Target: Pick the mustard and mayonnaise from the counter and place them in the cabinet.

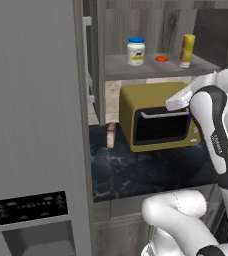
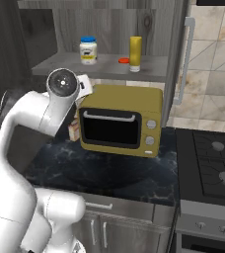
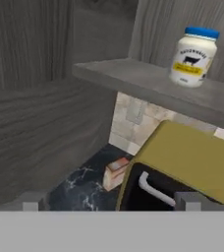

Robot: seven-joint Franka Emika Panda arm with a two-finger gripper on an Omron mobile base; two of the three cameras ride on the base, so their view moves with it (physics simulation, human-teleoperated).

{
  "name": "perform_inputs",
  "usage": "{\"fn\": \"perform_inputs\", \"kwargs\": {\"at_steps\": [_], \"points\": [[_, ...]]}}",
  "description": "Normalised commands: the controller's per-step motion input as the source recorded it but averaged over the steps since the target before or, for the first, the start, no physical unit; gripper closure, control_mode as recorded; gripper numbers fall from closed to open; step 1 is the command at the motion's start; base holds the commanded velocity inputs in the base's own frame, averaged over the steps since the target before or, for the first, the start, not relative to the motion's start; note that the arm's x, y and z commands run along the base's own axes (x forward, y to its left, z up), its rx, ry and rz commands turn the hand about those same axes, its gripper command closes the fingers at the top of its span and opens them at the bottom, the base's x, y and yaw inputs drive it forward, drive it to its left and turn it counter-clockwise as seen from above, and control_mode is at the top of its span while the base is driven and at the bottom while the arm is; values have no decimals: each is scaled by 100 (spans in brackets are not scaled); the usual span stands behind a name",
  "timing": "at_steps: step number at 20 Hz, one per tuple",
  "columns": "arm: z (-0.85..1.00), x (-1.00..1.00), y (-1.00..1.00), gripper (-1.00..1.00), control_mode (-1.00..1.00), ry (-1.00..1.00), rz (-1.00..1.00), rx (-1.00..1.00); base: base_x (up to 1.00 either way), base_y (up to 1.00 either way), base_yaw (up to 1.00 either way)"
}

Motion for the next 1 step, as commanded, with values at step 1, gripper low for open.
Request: {"fn": "perform_inputs", "kwargs": {"at_steps": [1], "points": [[-68, -49, 0, -100, -100, 3, 0, 0, 0, 0, 0]]}}
